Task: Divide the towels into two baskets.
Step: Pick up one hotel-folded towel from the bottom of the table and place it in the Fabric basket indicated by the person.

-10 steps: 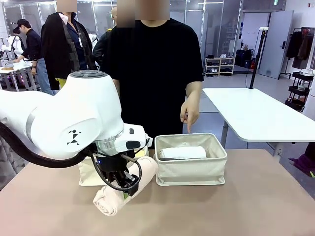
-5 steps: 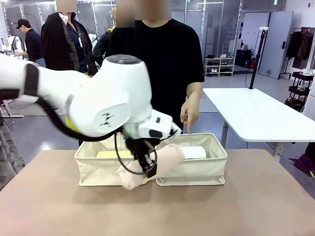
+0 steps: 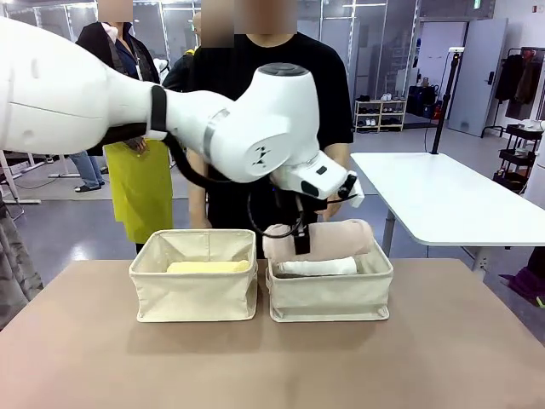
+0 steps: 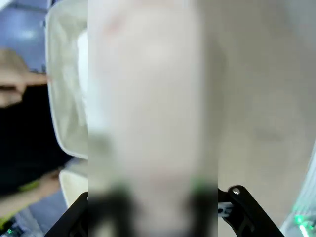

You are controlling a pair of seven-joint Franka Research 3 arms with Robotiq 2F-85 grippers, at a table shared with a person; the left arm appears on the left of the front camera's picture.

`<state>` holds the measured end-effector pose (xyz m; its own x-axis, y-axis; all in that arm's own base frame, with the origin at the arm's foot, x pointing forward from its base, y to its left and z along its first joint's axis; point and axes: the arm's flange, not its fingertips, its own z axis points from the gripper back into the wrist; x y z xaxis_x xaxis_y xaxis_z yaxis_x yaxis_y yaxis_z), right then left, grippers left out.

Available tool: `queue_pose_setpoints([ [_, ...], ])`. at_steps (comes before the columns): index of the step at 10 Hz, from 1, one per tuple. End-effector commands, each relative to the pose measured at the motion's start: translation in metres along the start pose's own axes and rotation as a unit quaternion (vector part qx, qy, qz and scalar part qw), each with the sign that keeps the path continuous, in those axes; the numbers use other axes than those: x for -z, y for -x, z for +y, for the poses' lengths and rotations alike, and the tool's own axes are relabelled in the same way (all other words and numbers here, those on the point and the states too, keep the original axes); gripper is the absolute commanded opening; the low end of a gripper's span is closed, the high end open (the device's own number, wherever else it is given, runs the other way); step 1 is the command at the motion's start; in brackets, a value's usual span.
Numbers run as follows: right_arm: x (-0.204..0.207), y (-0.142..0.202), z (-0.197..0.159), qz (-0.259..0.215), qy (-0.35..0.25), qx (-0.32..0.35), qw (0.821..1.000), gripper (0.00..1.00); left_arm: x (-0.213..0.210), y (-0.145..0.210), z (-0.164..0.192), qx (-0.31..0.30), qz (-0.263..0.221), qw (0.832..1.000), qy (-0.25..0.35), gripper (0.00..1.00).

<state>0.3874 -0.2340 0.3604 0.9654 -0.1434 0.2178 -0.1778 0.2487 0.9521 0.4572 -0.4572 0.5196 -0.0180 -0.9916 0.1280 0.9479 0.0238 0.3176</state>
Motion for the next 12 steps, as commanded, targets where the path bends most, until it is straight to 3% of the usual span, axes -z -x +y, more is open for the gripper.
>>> queue_pose_setpoints([
  [1, 0.003, 0.003, 0.005, -0.001, 0.008, 0.011, 1.000, 1.00, 0.009, -0.027, 0.032, 0.030, 0.002, 0.999, 0.038, 0.41],
  [3, 0.003, 0.003, 0.005, -0.001, 0.008, 0.011, 1.000, 1.00, 0.039, -0.037, 0.052, 0.000, 0.011, 1.000, -0.001, 0.41],
  [5, 0.003, 0.003, 0.005, -0.001, 0.008, 0.011, 1.000, 1.00, 0.065, -0.038, 0.036, -0.021, 0.023, 0.994, -0.101, 0.41],
  [7, 0.003, 0.003, 0.005, -0.001, 0.008, 0.011, 1.000, 1.00, 0.078, -0.032, 0.018, 0.009, 0.046, 0.994, -0.103, 0.41],
  [10, 0.003, 0.003, 0.005, -0.001, 0.008, 0.011, 1.000, 1.00, 0.085, -0.024, 0.017, 0.006, 0.050, 0.993, -0.104, 0.41],
  [12, 0.003, 0.003, 0.005, -0.001, 0.008, 0.011, 1.000, 1.00, 0.090, -0.023, 0.020, 0.000, 0.056, 0.993, -0.104, 0.52],
])
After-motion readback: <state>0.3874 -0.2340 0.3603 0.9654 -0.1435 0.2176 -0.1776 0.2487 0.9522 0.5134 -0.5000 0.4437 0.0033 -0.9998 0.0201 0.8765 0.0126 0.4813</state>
